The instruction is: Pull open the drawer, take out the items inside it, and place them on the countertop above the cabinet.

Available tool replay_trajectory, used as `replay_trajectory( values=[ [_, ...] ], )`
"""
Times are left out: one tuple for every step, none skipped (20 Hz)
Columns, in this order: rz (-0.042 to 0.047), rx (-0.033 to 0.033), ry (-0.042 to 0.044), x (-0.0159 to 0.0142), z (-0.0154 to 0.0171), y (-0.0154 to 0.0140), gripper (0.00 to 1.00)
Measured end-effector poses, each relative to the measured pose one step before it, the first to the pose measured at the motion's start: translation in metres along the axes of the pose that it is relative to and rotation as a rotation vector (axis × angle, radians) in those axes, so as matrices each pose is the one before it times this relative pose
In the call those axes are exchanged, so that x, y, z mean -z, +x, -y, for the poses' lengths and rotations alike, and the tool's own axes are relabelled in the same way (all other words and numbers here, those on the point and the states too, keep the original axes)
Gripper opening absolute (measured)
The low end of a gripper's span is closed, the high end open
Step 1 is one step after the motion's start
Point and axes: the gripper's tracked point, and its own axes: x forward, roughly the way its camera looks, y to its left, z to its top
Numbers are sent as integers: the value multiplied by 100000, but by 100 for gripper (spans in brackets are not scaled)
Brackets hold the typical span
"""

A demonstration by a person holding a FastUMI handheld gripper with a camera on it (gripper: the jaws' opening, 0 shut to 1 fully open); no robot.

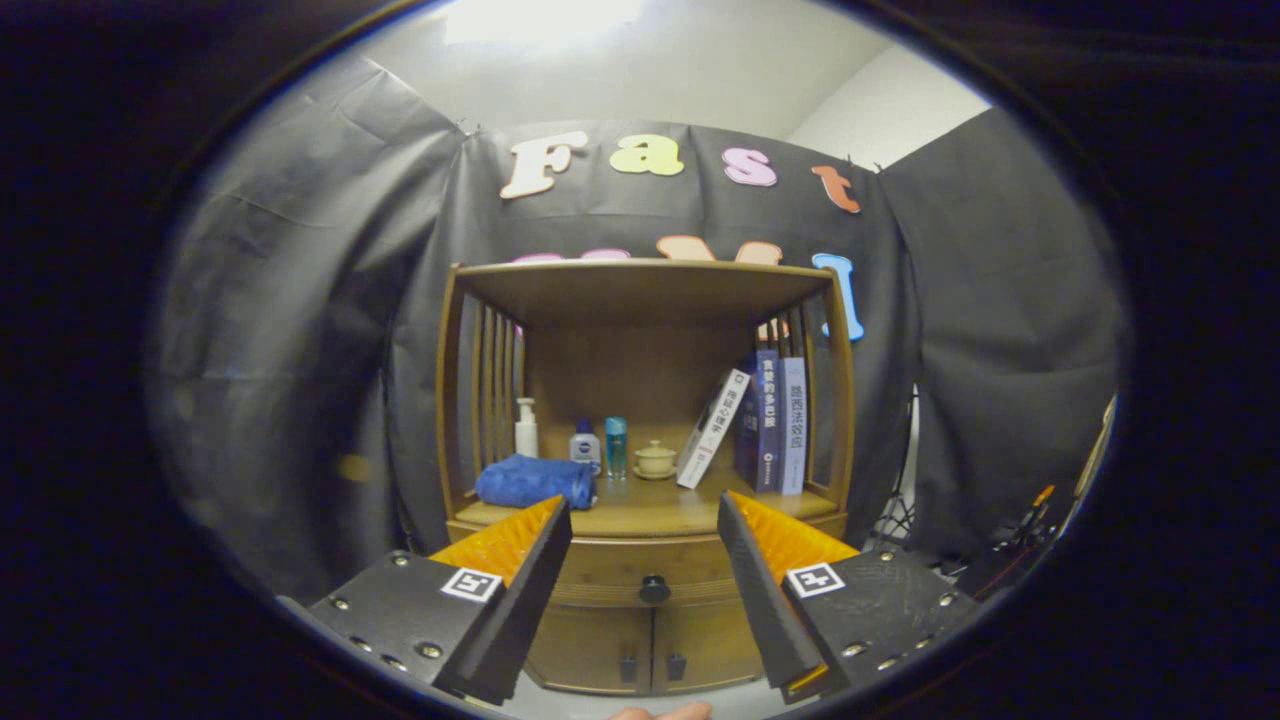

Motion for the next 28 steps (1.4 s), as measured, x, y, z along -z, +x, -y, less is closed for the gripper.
replay_trajectory(
  values=[
    [-1690,-1069,55,761,-503,459,88],
    [-1280,-1810,780,687,-637,512,88],
    [-973,-802,901,577,-359,569,88],
    [-981,-175,875,678,-66,593,88],
    [-946,-31,1050,633,-225,497,88],
    [-350,-356,957,548,-343,466,88],
    [174,-507,520,357,-388,524,88],
    [-218,-715,812,582,-345,547,88],
    [-457,-711,983,662,-339,672,88],
    [-950,-260,938,754,-185,495,88],
    [-976,-96,615,671,-152,638,88],
    [-1163,-239,292,657,-223,503,88],
    [-1076,-518,296,681,-208,520,88],
    [-1111,-347,434,597,-77,461,88],
    [-1355,-357,669,585,-73,381,88],
    [-1247,-238,652,578,-14,419,88],
    [-1342,-79,462,524,-16,224,88],
    [-1035,88,123,528,84,248,88],
    [-949,-25,-113,398,59,243,88],
    [-1041,-41,-137,493,124,328,88],
    [-901,-130,-109,372,101,301,88],
    [-986,99,-170,398,138,387,88],
    [-1082,379,-298,346,245,370,88],
    [-940,436,-200,369,279,504,88],
    [-1269,302,-6,424,236,567,89],
    [-1670,446,74,735,308,585,88],
    [-2144,-88,151,799,132,609,88],
    [-2255,-25,190,800,131,541,88]
  ],
)
